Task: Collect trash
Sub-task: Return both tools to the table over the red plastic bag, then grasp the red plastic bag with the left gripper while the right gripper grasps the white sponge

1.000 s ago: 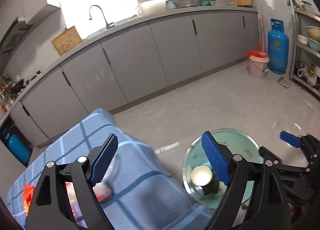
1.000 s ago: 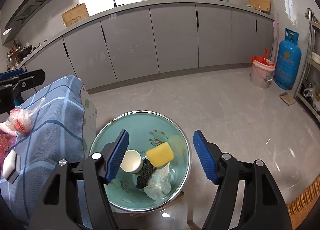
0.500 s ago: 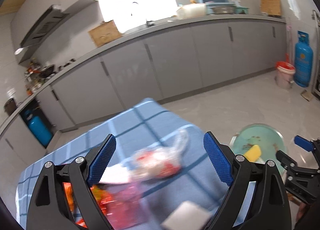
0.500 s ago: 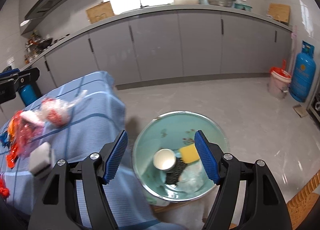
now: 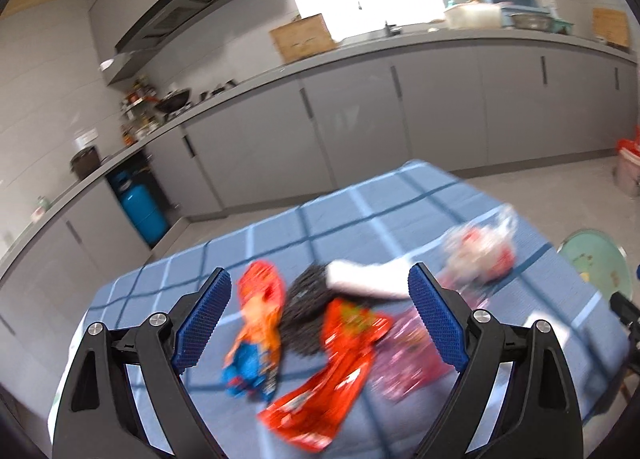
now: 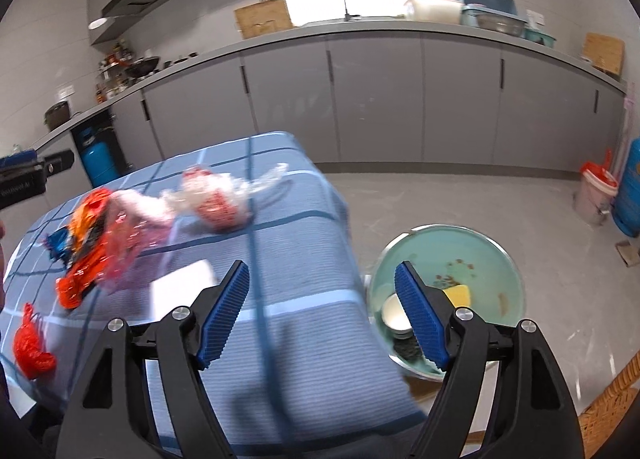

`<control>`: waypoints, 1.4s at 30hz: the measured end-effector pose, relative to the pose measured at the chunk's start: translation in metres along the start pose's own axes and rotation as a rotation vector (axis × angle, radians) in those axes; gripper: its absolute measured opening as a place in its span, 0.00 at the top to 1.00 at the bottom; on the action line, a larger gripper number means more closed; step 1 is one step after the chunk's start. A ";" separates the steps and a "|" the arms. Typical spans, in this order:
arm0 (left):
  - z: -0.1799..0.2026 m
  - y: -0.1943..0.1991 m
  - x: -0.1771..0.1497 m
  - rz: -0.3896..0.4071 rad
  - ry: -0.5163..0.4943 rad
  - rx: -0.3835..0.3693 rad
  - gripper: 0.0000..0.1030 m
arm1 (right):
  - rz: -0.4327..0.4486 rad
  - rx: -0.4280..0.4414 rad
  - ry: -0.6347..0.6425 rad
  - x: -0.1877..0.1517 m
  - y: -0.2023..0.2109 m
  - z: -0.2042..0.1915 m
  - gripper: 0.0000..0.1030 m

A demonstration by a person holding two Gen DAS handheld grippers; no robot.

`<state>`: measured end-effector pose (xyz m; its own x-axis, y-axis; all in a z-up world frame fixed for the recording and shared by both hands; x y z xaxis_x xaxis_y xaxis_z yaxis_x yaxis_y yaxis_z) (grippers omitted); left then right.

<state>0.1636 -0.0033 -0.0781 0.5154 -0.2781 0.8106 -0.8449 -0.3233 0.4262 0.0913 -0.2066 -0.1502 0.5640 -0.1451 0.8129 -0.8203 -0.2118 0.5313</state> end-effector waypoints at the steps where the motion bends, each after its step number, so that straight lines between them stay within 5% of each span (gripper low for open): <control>1: -0.005 -0.001 -0.005 -0.011 0.001 0.010 0.14 | -0.001 0.009 0.006 -0.001 0.000 -0.005 0.27; 11: -0.083 0.006 -0.090 -0.208 0.026 0.156 0.13 | -0.007 0.094 0.058 -0.009 0.000 -0.054 0.21; 26: -0.074 0.010 -0.155 -0.386 0.040 0.085 0.13 | -0.012 0.127 0.118 -0.027 0.008 -0.087 0.14; 28: -0.074 0.008 -0.159 -0.400 0.047 0.063 0.25 | -0.016 0.121 0.114 -0.030 0.007 -0.085 0.14; 30: -0.073 0.007 -0.160 -0.413 0.053 0.031 0.54 | -0.019 0.116 0.105 -0.030 0.006 -0.082 0.14; 31: -0.071 0.006 -0.160 -0.417 0.051 0.020 0.76 | -0.019 0.114 0.101 -0.031 0.006 -0.080 0.14; 32: -0.070 0.005 -0.161 -0.420 0.048 0.016 0.85 | -0.020 0.111 0.097 -0.031 0.005 -0.079 0.14; 34: -0.068 0.006 -0.161 -0.421 0.043 0.004 0.95 | -0.025 0.106 0.098 -0.030 0.002 -0.077 0.13; 42: -0.083 0.014 -0.133 -0.300 0.027 0.072 0.96 | -0.053 0.084 0.108 -0.025 -0.018 -0.071 0.13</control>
<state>0.0716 0.1046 -0.1467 0.7354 -0.1369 0.6637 -0.6429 -0.4508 0.6193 0.0850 -0.1306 -0.1632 0.5890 -0.0276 0.8077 -0.7763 -0.2973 0.5559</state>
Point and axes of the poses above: each gripper's, at about its wrist camera, not at the fingertips, and y roughly against the way its jaws point, z to its right, x to its top, the point moved 1 cm from there along -y, roughly the way its jaws point, and after that the axes turned 11 degrees about x, right-handed, at the moved point
